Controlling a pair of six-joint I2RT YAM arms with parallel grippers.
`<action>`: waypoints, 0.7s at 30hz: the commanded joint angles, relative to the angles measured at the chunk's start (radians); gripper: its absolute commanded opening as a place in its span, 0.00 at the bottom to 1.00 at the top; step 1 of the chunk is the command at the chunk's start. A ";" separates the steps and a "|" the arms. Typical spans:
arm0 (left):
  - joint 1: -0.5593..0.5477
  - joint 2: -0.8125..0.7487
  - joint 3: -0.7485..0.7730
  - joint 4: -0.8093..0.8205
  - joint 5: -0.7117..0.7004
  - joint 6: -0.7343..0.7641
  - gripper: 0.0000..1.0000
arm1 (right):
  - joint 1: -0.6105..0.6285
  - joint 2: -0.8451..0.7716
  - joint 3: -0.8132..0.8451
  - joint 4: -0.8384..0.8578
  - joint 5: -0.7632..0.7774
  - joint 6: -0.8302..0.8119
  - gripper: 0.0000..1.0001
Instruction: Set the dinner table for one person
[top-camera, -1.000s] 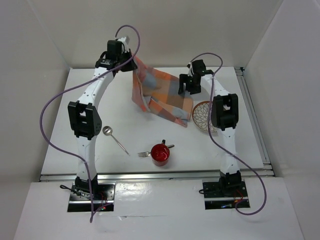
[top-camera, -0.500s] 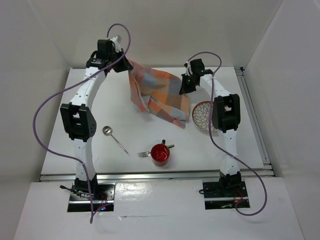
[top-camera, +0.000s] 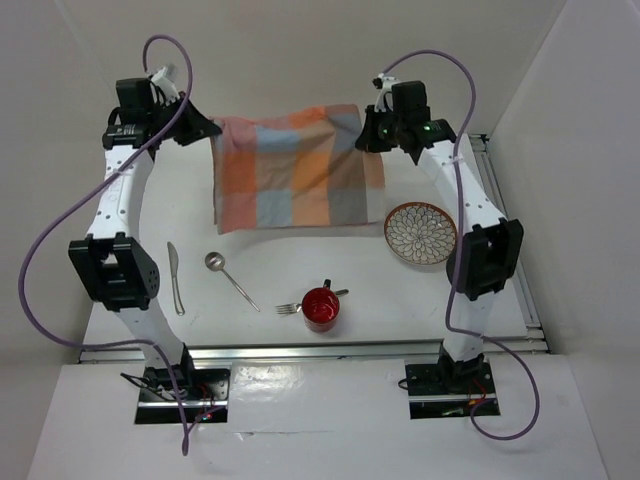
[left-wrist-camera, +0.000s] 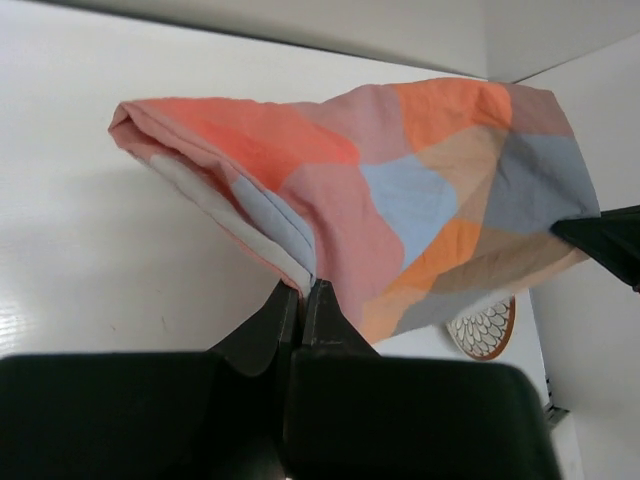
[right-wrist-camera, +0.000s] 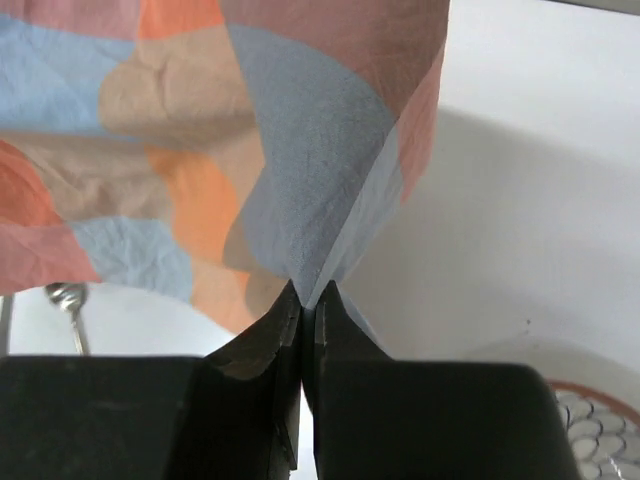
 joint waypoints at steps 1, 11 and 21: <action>0.016 0.132 -0.031 0.087 0.068 -0.028 0.00 | -0.006 0.151 0.059 0.011 0.018 0.002 0.00; 0.026 0.549 0.441 -0.221 -0.205 -0.017 1.00 | -0.046 0.388 0.348 -0.081 0.058 0.065 1.00; -0.020 0.376 0.028 -0.153 -0.282 0.035 0.27 | 0.036 0.277 0.001 -0.029 0.020 0.074 0.71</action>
